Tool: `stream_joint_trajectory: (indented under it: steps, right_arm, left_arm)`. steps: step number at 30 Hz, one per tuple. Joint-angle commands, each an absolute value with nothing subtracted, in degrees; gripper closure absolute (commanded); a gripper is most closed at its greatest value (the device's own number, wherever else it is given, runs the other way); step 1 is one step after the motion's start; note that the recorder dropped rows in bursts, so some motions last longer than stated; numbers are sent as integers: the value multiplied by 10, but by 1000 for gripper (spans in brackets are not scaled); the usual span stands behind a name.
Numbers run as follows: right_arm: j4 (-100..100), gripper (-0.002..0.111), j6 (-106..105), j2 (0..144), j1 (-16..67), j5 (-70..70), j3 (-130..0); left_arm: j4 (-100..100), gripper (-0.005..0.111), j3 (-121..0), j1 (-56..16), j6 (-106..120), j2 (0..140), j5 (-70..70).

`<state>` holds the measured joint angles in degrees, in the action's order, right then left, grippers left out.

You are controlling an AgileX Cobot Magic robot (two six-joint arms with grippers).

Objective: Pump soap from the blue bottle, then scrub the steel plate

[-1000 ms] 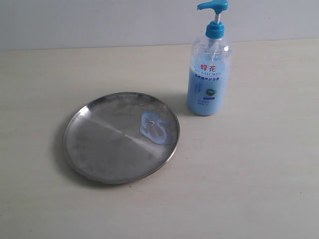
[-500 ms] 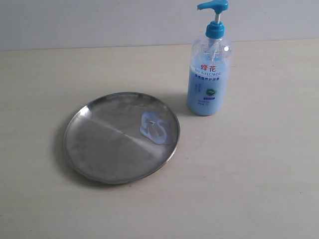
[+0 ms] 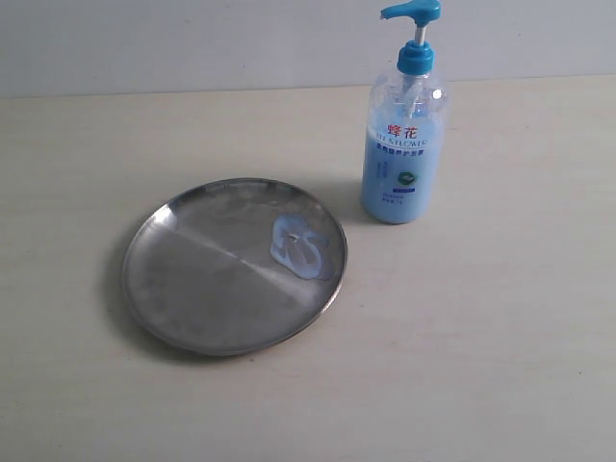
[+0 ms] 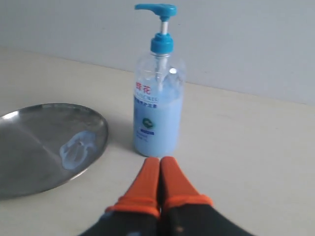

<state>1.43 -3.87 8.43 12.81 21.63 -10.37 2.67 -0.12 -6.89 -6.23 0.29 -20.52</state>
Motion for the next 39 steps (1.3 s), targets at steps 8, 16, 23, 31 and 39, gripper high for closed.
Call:
stream_joint_trajectory:
  steps: [8,16,23,31,39]
  right_arm:
    - [0,108,-12,2,18,187,-34]
    - [-10,108,-7,0,0,180,-1]
    - [-20,108,3,0,-13,172,0]
    - [-19,108,0,0,-13,174,0]
    - [-19,108,0,0,-13,174,0]
  left_arm:
    - [29,107,0,-66,-62,0,-202]
    - [29,107,0,-66,-62,0,-202]
    - [29,107,0,-66,-62,0,-202]
    - [29,107,0,-66,-62,0,-202]
    - [29,107,0,-66,-62,0,-202]
